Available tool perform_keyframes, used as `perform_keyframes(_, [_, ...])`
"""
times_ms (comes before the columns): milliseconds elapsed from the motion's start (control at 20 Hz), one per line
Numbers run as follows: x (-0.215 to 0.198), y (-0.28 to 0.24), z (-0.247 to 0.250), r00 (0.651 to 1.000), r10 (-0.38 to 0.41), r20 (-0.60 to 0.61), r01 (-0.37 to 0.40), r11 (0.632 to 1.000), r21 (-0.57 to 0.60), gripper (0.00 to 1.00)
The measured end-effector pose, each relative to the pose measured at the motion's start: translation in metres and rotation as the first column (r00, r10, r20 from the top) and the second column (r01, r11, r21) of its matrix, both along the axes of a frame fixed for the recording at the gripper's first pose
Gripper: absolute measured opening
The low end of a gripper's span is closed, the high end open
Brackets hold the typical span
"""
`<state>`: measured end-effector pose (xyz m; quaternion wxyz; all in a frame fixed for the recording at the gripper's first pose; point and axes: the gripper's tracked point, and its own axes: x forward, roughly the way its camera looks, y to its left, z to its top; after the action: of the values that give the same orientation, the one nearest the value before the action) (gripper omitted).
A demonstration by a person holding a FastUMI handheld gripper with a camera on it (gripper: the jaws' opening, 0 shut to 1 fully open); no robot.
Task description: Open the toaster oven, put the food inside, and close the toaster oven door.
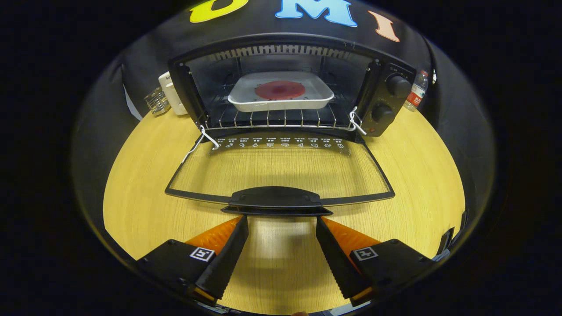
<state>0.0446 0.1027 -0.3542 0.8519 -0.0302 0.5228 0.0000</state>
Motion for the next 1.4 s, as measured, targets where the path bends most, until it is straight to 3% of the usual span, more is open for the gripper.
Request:
perform_keyframes(350, [0.0,0.002,0.028,0.994,0.023,0.102,-0.021,1.0,-0.02,0.98])
perform_keyframes(900, [0.027,0.009,0.086,0.955,0.047,0.294,-0.041,0.999,-0.026,0.98])
perform_keyframes(1150, [0.034,0.012,0.143,0.903,0.05,0.426,-0.043,0.999,-0.025,0.98])
perform_keyframes(1400, [0.03,0.012,0.186,0.818,0.073,0.57,-0.063,0.997,-0.037,0.98])
